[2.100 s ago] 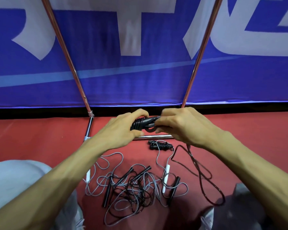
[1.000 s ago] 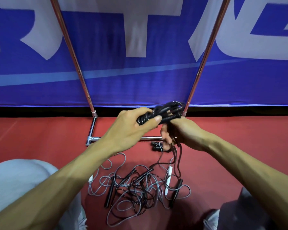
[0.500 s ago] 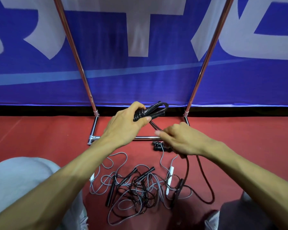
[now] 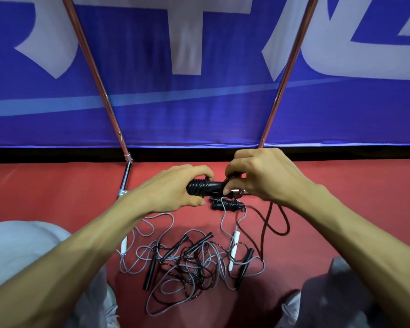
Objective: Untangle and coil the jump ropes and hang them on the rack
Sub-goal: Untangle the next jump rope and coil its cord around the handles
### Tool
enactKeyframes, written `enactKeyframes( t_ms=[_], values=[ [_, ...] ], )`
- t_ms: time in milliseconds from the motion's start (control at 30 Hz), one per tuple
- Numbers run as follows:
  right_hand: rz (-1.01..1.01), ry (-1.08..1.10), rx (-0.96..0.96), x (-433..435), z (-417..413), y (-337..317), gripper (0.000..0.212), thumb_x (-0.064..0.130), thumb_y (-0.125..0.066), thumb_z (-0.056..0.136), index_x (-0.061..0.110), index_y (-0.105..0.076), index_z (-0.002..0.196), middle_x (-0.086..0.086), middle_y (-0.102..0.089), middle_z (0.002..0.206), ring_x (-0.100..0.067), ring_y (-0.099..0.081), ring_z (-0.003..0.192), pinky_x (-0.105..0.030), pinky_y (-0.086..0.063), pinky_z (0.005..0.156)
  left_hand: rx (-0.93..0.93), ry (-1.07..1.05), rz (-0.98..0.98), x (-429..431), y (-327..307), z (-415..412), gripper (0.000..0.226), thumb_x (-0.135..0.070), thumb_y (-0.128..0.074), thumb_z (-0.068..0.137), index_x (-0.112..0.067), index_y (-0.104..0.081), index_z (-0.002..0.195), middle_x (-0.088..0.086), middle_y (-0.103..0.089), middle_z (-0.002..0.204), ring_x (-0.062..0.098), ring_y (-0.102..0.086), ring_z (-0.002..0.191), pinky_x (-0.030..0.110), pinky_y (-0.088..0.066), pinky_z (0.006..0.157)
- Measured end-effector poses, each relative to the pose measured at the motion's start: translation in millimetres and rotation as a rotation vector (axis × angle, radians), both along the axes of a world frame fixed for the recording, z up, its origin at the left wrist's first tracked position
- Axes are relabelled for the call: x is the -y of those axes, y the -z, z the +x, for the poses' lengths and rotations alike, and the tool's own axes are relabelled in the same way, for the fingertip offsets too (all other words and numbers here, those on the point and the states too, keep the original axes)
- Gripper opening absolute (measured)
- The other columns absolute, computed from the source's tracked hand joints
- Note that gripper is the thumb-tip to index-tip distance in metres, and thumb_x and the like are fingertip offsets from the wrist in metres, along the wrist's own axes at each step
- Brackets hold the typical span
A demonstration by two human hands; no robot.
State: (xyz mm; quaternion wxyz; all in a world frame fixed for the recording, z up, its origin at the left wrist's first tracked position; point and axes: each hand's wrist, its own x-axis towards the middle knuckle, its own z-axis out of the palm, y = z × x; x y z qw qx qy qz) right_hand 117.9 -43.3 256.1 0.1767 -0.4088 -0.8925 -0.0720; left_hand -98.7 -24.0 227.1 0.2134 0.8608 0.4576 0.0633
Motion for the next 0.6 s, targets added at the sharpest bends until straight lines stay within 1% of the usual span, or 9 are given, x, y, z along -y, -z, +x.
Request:
enactKeyframes(
  t_ms=[67, 167, 267, 300, 333, 400, 433, 533, 600],
  values=[
    [0.001, 0.012, -0.024, -2.4, 0.8, 3.6, 0.039, 0.058, -0.069, 0.066, 0.02, -0.07, 0.073, 0.007, -0.06, 0.068, -0.019, -0.055, 0.057, -0.029, -0.039, 0.045, -0.004, -0.024, 0.06, 3.7, -2.0, 1.3, 0.039, -0.047, -0.077, 0.075, -0.044, -0.051, 0.104, -0.01, -0.054, 0.086, 0.015, -0.051, 0.084, 0.036, -0.046, 0.074],
    [0.008, 0.015, -0.021, -5.1, 0.0, 4.0, 0.055, 0.074, -0.056, 0.061, 0.02, -0.066, 0.066, 0.008, -0.059, 0.063, -0.017, -0.052, 0.054, -0.028, -0.038, 0.043, -0.078, -0.024, 0.146, 14.3, -2.8, 8.0, 0.054, -0.071, -0.073, 0.061, -0.044, -0.057, 0.104, -0.014, -0.059, 0.086, 0.012, -0.053, 0.084, 0.03, -0.043, 0.067],
    [-0.087, 0.013, 0.036, -6.7, 0.0, 4.7, 0.06, 0.078, -0.048, 0.063, 0.021, -0.066, 0.07, 0.007, -0.059, 0.066, -0.015, -0.052, 0.06, -0.028, -0.038, 0.047, -0.075, -0.004, 0.201, 21.1, 0.3, 14.8, 0.057, -0.081, -0.066, 0.058, -0.043, -0.063, 0.1, -0.012, -0.064, 0.081, 0.012, -0.057, 0.078, 0.026, -0.037, 0.058],
    [-0.157, 0.028, 0.033, -7.6, 1.1, 5.0, 0.058, 0.075, -0.047, 0.067, 0.021, -0.066, 0.075, 0.008, -0.06, 0.07, -0.013, -0.051, 0.064, -0.029, -0.038, 0.051, -0.049, -0.003, 0.22, 20.8, -0.2, 14.2, 0.056, -0.082, -0.064, 0.06, -0.041, -0.063, 0.098, -0.01, -0.064, 0.079, 0.013, -0.058, 0.077, 0.027, -0.038, 0.057],
    [-0.238, 0.031, -0.004, -8.9, 2.2, 5.8, 0.049, 0.068, -0.051, 0.074, 0.022, -0.065, 0.079, 0.01, -0.06, 0.073, -0.009, -0.051, 0.067, -0.03, -0.04, 0.056, -0.007, -0.004, 0.228, 19.8, -1.3, 12.3, 0.055, -0.081, -0.063, 0.062, -0.04, -0.063, 0.098, -0.008, -0.065, 0.077, 0.015, -0.058, 0.076, 0.029, -0.042, 0.059],
    [-0.378, -0.002, -0.163, -13.0, 5.1, 8.3, 0.02, 0.041, -0.062, 0.087, 0.022, -0.065, 0.082, 0.013, -0.06, 0.074, -0.006, -0.053, 0.07, -0.026, -0.044, 0.062, 0.118, -0.005, 0.201, 16.9, -5.0, 8.6, 0.049, -0.076, -0.061, 0.066, -0.037, -0.065, 0.094, -0.005, -0.061, 0.071, 0.015, -0.054, 0.069, 0.033, -0.046, 0.062],
    [-0.422, -0.018, -0.236, -15.2, 6.4, 9.6, 0.012, 0.03, -0.062, 0.09, 0.02, -0.066, 0.084, 0.011, -0.062, 0.075, -0.005, -0.056, 0.07, -0.022, -0.044, 0.062, 0.192, 0.0, 0.176, 15.9, -7.0, 7.8, 0.045, -0.074, -0.061, 0.068, -0.036, -0.066, 0.091, -0.004, -0.057, 0.066, 0.015, -0.05, 0.065, 0.033, -0.044, 0.059],
    [-0.544, -0.03, -0.348, -18.7, 6.7, 12.2, 0.007, 0.017, -0.061, 0.092, 0.014, -0.067, 0.088, 0.004, -0.068, 0.08, -0.007, -0.062, 0.074, -0.017, -0.046, 0.066, 0.372, 0.001, 0.116, 17.0, -12.0, 6.8, 0.037, -0.065, -0.062, 0.072, -0.033, -0.071, 0.088, 0.001, -0.051, 0.059, 0.014, -0.042, 0.055, 0.035, -0.039, 0.055],
    [-0.589, -0.037, -0.322, -19.0, 5.6, 16.1, 0.005, 0.01, -0.065, 0.088, 0.015, -0.065, 0.088, 0.005, -0.068, 0.081, -0.006, -0.062, 0.075, -0.018, -0.047, 0.067, 0.461, -0.028, 0.069, 17.8, -14.2, 6.0, 0.033, -0.057, -0.065, 0.074, -0.03, -0.074, 0.091, 0.005, -0.057, 0.062, 0.023, -0.047, 0.06, 0.039, -0.041, 0.058]
  ],
)
